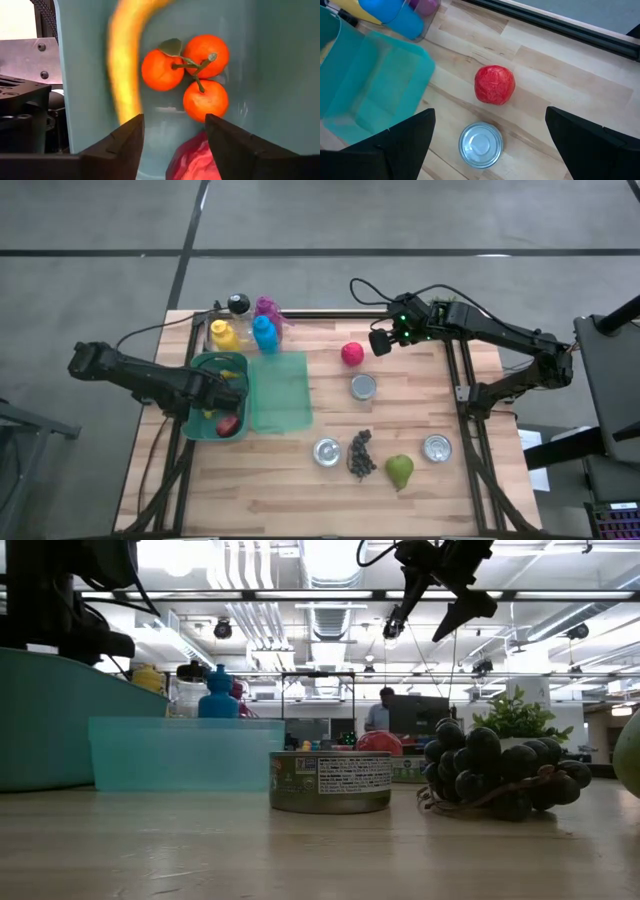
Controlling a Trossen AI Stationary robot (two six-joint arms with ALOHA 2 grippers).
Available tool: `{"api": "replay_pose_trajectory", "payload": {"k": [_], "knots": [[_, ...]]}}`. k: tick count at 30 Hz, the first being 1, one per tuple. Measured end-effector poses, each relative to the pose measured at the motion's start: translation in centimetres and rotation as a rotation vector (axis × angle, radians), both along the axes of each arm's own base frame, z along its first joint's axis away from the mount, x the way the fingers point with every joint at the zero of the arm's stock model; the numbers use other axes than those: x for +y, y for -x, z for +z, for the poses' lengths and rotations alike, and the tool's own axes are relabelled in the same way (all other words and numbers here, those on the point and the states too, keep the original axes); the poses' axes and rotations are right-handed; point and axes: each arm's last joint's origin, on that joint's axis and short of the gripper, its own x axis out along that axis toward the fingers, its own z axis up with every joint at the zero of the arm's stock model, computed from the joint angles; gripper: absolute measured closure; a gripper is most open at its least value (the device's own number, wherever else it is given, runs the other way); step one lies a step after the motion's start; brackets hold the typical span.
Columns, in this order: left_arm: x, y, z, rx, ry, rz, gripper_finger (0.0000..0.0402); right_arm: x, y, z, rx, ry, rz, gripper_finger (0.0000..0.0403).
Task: Pick & Place Food Item
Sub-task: Put the red apple into the green bin
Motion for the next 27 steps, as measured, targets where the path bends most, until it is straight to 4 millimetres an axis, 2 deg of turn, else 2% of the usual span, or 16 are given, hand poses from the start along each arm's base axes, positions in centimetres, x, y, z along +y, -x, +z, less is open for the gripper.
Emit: {"api": "replay_pose_trajectory", "payload": {"k": [12, 27], "knots": [[0.0, -0.1, 0.1, -0.008, -0.006, -0.03, 0.0173, 0.0, 0.0, 0.0, 0.0, 0.0, 0.0, 0.0025], [0.3, -3.3, 5.1, -0.194, -0.424, -0.47, 0.0172, 0.0, 0.0, 0.0, 0.0, 0.0, 0.0, 0.0025]]}}
